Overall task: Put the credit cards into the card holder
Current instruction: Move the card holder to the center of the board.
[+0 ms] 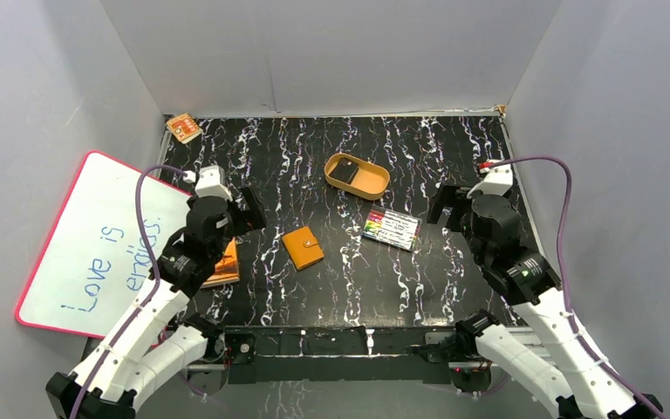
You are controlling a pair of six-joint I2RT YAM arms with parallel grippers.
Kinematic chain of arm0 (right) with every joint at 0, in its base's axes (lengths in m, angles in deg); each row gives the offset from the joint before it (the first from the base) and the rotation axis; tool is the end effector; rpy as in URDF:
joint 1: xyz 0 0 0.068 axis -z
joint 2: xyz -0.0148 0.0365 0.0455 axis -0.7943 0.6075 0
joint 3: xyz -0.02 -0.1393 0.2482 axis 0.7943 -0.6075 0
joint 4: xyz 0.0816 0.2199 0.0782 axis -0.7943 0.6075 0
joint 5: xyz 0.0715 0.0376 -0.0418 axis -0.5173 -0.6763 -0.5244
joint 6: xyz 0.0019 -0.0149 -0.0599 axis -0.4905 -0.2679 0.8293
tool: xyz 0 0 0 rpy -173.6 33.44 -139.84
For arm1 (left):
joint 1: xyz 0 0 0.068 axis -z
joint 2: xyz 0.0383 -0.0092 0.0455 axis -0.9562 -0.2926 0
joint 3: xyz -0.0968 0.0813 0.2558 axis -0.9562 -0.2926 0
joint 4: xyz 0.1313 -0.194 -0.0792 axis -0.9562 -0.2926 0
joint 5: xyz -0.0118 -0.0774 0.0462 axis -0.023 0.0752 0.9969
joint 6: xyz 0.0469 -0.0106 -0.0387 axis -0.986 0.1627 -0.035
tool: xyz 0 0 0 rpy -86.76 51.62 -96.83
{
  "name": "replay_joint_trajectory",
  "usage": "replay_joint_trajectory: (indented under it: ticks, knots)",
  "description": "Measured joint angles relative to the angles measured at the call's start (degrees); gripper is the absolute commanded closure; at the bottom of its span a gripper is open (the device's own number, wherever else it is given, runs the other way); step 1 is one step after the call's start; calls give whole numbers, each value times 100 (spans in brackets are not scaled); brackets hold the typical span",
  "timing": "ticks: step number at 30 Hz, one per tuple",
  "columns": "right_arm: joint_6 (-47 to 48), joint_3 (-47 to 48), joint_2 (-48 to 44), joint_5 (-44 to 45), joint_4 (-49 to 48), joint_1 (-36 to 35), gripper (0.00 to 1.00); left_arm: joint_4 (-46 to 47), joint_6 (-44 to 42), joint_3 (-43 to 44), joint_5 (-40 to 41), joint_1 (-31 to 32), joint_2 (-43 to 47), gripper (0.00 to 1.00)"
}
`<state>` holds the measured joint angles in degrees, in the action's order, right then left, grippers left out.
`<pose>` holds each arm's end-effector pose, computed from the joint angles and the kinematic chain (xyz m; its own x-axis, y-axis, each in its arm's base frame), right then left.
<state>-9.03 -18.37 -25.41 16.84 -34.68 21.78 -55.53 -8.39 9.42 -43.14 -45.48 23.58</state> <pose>0.1194 0.0441 0.3573 -0.2428 0.1945 -0.9504 0.0516 0.9809 0.1876 0.1524 -0.0610 0.3247 -0.3074 -0.3016 -0.9025 0.0050 0.9479 -0.3185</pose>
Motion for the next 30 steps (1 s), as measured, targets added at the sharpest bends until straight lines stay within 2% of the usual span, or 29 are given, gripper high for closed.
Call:
replay_joint_trajectory:
  ticks: [6, 10, 14, 18, 24, 30]
  knots:
    - [361, -240, -483, -651, -179, 0, 1, 11, 4, 0, 127, 0, 146, 6]
    - [463, -450, -951, -769, -315, 0, 1, 26, 31, 0, 125, 0, 101, 6]
    - [595, -448, -1045, -960, -433, 7, 1, 42, 83, -20, 122, 0, 24, 7]
    - [629, -415, -597, -1506, -439, 7, 1, 133, 118, -181, 192, 0, 72, 7]
    - [197, -448, 903, -2186, -564, -26, 3, 291, 225, -651, 509, 0, 245, 6]
    - [-153, -726, 1484, -2413, -634, -164, 5, -2, 358, -363, 560, 0, -391, 6]
